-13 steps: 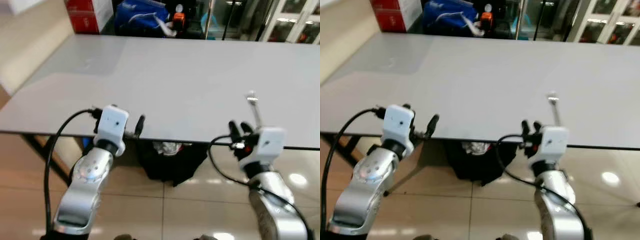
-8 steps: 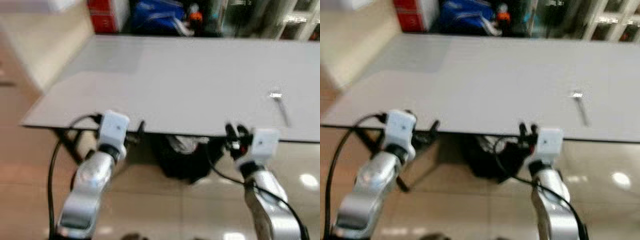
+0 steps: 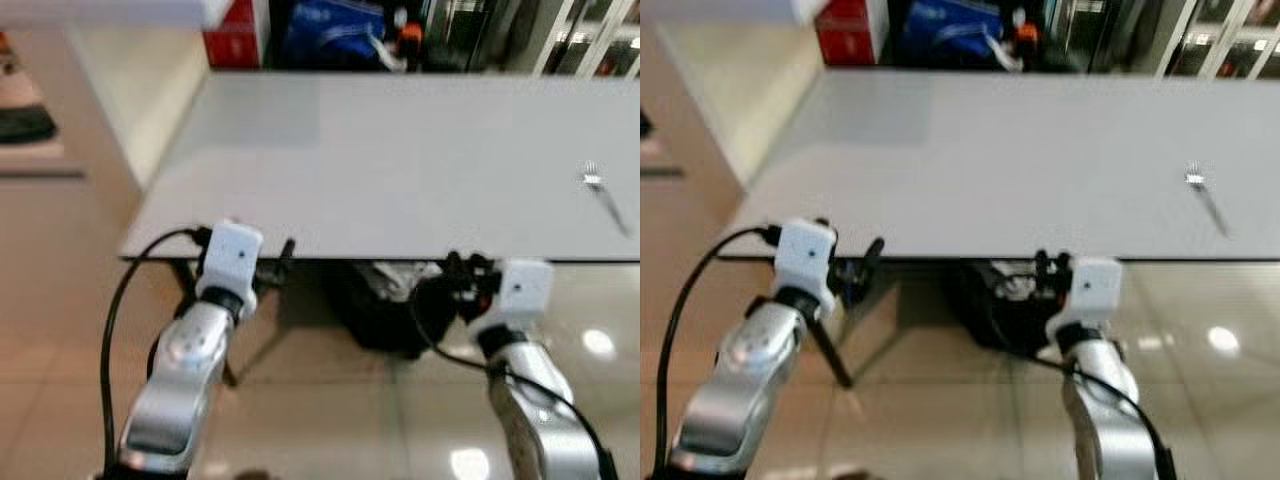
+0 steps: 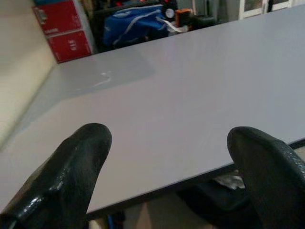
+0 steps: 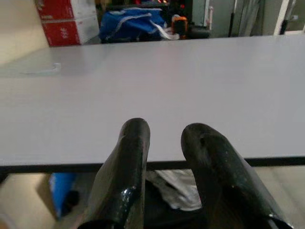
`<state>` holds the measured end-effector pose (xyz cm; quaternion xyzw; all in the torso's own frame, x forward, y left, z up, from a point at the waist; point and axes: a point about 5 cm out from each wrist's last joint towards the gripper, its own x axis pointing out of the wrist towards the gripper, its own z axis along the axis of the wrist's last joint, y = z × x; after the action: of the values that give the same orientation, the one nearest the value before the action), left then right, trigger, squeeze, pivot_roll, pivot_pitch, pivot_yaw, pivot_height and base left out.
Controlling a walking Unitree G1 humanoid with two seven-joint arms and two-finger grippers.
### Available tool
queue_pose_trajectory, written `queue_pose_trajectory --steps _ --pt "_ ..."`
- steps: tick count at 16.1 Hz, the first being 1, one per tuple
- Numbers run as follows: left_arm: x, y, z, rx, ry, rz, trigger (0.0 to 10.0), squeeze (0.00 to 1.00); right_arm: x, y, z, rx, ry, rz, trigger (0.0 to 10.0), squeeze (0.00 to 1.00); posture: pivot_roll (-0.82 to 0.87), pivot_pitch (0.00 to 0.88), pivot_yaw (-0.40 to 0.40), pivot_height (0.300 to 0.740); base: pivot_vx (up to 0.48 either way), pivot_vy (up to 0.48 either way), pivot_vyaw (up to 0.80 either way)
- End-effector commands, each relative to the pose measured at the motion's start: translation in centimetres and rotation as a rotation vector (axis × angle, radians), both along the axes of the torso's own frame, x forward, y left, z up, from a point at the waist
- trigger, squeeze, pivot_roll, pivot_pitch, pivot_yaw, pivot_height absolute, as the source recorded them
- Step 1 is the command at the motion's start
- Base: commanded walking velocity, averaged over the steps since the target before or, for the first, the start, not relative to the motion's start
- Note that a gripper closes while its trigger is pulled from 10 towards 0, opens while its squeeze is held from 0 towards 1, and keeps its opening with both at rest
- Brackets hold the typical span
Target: Setting the table
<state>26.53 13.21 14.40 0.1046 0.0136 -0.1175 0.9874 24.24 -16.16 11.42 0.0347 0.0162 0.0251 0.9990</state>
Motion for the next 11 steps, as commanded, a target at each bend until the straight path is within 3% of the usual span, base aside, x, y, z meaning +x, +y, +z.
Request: queue_pose_trajectory --steps 1,3,4,5,11 --pt "0.05 0.77 0.17 0.009 -0.01 0.035 10.0 0.0 0.27 0.96 0.43 0.009 -0.01 0.036 10.0 0.0 0.03 0.016 -0.014 0.74 0.0 0.48 0.0" --pt "-0.2 0.95 0.22 0.005 -0.009 0.041 10.0 0.0 0.47 0.85 0.43 0.077 -0.012 0.038 10.0 0.0 0.04 0.017 -0.029 0.74 0.0 0.48 0.0" --pt "-0.29 0.96 0.16 -0.003 0.0 0.04 10.0 0.01 0.53 0.76 0.5 0.091 -0.017 0.036 10.0 0.58 0.04 0.018 -0.03 0.74 0.0 0.48 0.0" --pt "-0.45 0.95 0.1 -0.021 0.016 0.036 10.0 1.0 0.61 0.74 0.6 0.105 -0.023 0.039 10.0 1.0 0.04 0.017 -0.034 0.74 0.0 0.48 0.0" --pt "-0.19 1.34 0.5 -0.017 0.012 0.048 10.0 1.0 0.89 0.9 0.72 0.118 -0.032 0.042 10.0 1.0 0.05 0.019 -0.029 0.74 0.0 0.48 0.0"
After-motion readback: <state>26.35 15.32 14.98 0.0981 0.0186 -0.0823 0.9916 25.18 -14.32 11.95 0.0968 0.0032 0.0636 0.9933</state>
